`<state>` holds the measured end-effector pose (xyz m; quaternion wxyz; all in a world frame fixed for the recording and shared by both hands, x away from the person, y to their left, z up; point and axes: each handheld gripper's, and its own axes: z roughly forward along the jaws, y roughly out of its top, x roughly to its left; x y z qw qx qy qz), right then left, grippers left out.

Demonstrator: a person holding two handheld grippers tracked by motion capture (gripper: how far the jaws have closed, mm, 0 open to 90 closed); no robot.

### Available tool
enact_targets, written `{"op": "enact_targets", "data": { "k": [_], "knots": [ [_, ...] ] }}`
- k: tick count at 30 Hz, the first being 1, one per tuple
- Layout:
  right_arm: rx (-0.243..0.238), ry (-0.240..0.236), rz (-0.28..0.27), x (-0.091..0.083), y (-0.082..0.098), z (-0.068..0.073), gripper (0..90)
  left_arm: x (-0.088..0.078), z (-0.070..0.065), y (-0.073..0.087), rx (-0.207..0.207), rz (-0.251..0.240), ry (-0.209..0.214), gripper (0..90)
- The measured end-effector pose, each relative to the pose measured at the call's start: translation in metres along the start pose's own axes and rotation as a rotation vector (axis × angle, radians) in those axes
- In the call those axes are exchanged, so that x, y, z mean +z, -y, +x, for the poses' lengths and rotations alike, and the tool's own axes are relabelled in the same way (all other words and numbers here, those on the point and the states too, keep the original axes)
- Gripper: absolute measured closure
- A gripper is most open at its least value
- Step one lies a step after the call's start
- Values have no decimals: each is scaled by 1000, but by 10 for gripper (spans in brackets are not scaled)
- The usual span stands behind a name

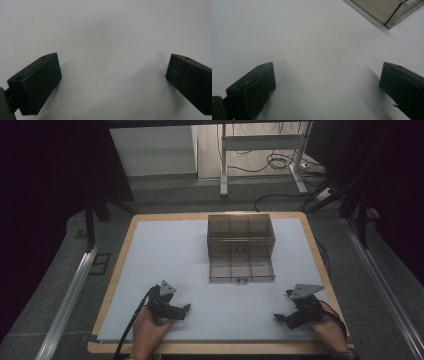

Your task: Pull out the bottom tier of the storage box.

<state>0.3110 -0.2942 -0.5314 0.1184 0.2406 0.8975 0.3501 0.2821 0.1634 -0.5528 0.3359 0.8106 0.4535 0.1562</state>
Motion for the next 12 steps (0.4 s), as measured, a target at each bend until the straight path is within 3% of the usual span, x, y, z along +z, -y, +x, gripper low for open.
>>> {"op": "enact_targets", "data": {
  "k": [12],
  "knots": [
    [-3,1,-3,0,1,0,1,0,0,0,-2,-1,-1,0]
  ]
}}
